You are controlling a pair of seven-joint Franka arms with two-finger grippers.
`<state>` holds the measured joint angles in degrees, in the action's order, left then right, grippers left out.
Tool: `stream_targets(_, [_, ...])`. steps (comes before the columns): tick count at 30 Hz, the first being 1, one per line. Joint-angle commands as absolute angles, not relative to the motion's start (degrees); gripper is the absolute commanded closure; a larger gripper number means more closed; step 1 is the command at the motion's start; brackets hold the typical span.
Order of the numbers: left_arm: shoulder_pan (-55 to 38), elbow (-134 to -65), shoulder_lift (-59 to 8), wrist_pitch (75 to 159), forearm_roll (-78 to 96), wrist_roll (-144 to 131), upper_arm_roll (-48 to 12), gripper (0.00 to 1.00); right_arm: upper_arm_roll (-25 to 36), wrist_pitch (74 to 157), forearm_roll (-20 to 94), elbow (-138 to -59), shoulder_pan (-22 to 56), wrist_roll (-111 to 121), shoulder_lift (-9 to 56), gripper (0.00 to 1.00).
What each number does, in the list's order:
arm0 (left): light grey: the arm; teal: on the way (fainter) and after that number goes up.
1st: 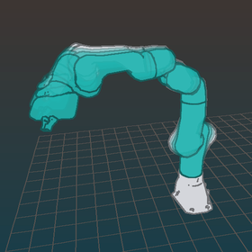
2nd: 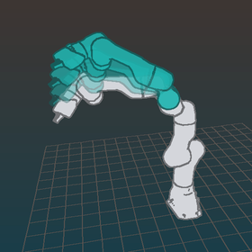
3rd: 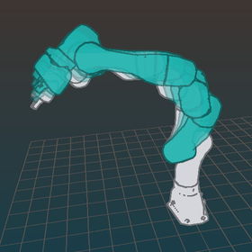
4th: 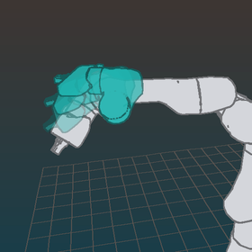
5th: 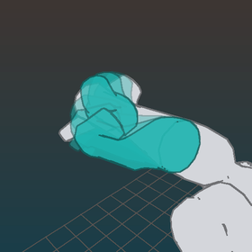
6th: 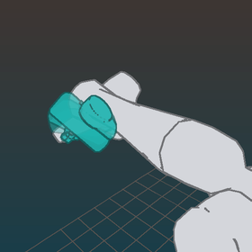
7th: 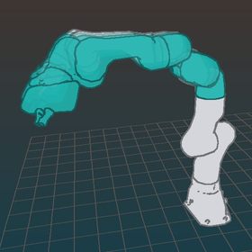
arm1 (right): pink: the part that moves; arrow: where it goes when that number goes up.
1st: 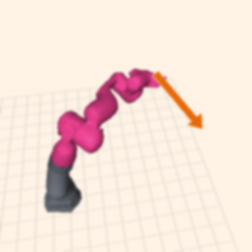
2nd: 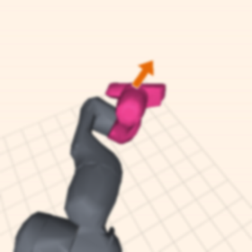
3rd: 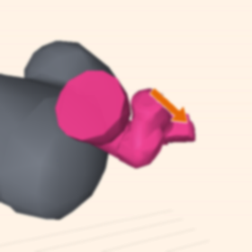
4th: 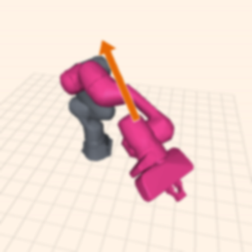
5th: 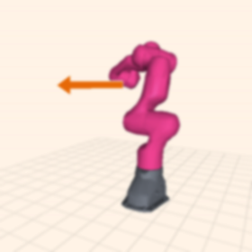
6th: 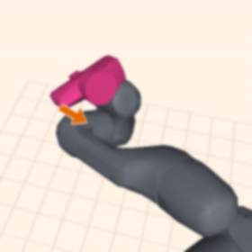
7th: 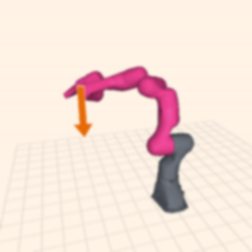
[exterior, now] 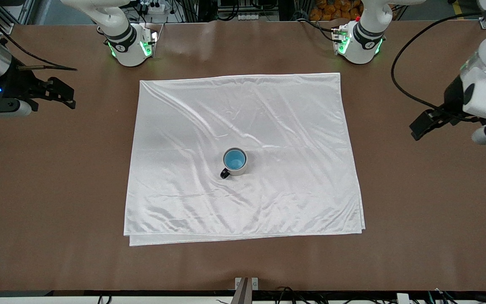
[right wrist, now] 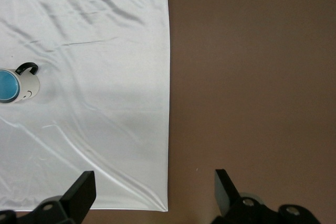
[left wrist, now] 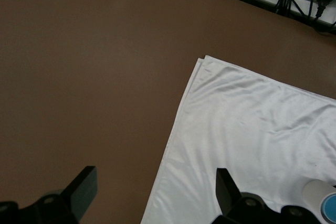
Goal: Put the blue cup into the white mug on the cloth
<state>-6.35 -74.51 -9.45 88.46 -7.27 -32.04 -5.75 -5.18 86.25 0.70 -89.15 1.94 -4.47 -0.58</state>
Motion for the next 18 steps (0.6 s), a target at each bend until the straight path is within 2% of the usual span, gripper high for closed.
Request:
stream_targets(1, [-2.38, -76.46, -7.56, 88.07, -7.38, -27.87, -6.77, 0.00, -4.57, 85.34, 0.79, -89.03, 2.73, -3.96, -1.41, 0.00])
stream_targets(18, [1.67, -78.57, -6.60, 88.33, -2.11, -18.55, -6.33, 0.00, -4.75, 84.64, 0.79, -89.12, 2.46, -4.04, -1.32, 0.00])
